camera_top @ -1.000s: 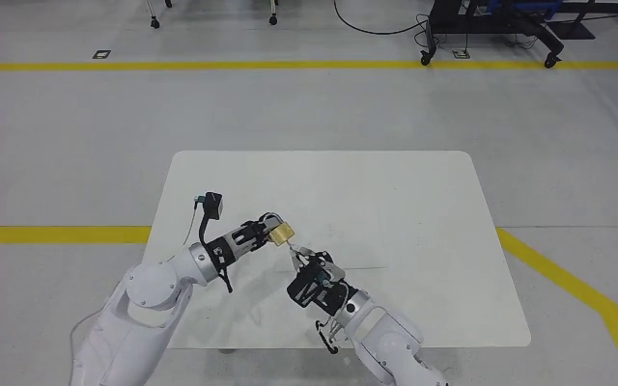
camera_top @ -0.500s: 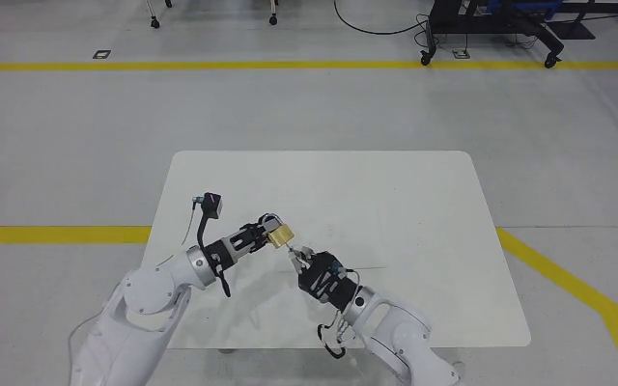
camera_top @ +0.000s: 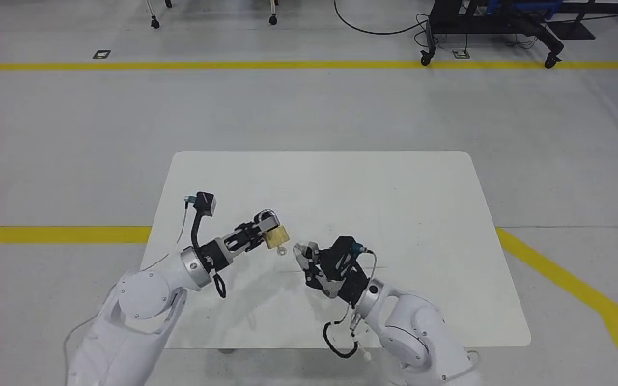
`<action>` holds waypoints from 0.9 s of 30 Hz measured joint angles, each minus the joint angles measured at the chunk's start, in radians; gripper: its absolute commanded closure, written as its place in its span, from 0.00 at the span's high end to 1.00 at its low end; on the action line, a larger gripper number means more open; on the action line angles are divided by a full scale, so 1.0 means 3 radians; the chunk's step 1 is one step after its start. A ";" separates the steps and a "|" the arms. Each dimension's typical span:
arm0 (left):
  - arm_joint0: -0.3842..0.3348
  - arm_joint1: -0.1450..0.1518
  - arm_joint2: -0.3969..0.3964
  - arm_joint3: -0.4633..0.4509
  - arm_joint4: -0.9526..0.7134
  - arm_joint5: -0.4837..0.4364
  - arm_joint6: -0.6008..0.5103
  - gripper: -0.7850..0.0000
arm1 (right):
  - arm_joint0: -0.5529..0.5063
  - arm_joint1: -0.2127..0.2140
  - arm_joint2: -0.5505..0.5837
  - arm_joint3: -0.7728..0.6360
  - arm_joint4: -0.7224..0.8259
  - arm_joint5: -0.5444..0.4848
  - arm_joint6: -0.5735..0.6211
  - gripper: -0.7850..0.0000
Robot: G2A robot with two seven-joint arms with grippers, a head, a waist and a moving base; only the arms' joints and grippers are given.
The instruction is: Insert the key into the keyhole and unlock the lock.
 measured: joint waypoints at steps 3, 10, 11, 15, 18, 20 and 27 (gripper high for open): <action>-0.0023 0.0001 -0.0013 0.0021 -0.0010 0.0013 -0.0009 0.00 | -0.0020 0.0012 0.0033 -0.0041 -0.0050 0.0017 -0.0072 0.42; -0.0067 0.0006 -0.0036 0.0118 -0.0164 0.0127 -0.0168 0.00 | -0.0187 0.0045 0.0120 -0.0203 -0.0358 0.0131 -0.0393 1.00; -0.0079 0.0007 -0.0041 0.0135 -0.0202 0.0170 -0.0199 0.00 | -0.0188 0.0045 0.0121 -0.0204 -0.0358 0.0132 -0.0394 1.00; -0.0084 0.0007 -0.0045 0.0143 -0.0211 0.0188 -0.0210 0.00 | -0.0184 0.0045 0.0119 -0.0201 -0.0355 0.0131 -0.0388 1.00; -0.0084 0.0007 -0.0044 0.0142 -0.0210 0.0186 -0.0209 0.00 | -0.0185 0.0045 0.0119 -0.0201 -0.0355 0.0131 -0.0388 1.00; -0.0083 0.0007 -0.0044 0.0142 -0.0210 0.0186 -0.0209 0.00 | -0.0185 0.0045 0.0119 -0.0201 -0.0355 0.0131 -0.0388 1.00; -0.0168 0.0005 0.0212 0.0179 0.0469 0.0428 -0.0169 0.00 | -0.0207 0.0051 0.0133 -0.0225 -0.0339 0.0119 -0.0450 1.00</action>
